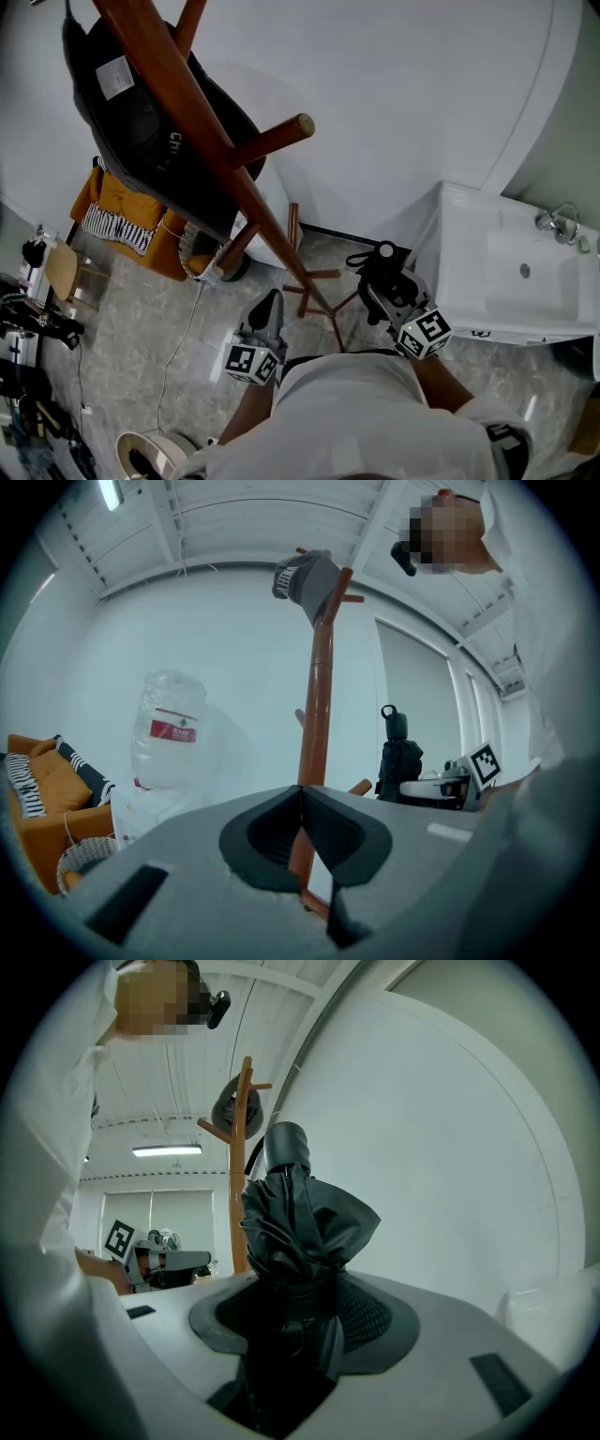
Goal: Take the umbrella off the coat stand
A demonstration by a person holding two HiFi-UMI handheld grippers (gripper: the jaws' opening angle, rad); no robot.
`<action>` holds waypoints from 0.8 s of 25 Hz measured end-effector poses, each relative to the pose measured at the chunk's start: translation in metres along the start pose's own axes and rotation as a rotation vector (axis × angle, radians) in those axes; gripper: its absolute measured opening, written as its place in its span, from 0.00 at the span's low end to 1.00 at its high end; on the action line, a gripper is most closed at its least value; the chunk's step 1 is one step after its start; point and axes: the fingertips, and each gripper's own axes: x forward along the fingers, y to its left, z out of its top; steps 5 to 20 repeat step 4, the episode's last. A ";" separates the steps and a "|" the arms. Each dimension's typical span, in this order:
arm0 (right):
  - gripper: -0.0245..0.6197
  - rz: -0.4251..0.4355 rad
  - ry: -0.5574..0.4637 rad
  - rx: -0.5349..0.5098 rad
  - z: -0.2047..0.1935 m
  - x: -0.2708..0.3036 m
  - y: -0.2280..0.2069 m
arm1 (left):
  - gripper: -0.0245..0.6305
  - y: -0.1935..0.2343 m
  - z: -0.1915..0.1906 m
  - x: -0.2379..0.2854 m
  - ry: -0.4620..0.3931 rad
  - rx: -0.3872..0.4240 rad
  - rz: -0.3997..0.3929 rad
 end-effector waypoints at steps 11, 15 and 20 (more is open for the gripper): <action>0.38 -0.009 0.006 0.003 0.001 0.001 -0.007 | 0.06 0.000 0.000 0.004 0.003 -0.007 0.001; 0.38 -0.009 0.006 0.003 0.001 0.001 -0.007 | 0.06 0.000 0.000 0.004 0.003 -0.007 0.001; 0.38 -0.009 0.006 0.003 0.001 0.001 -0.007 | 0.06 0.000 0.000 0.004 0.003 -0.007 0.001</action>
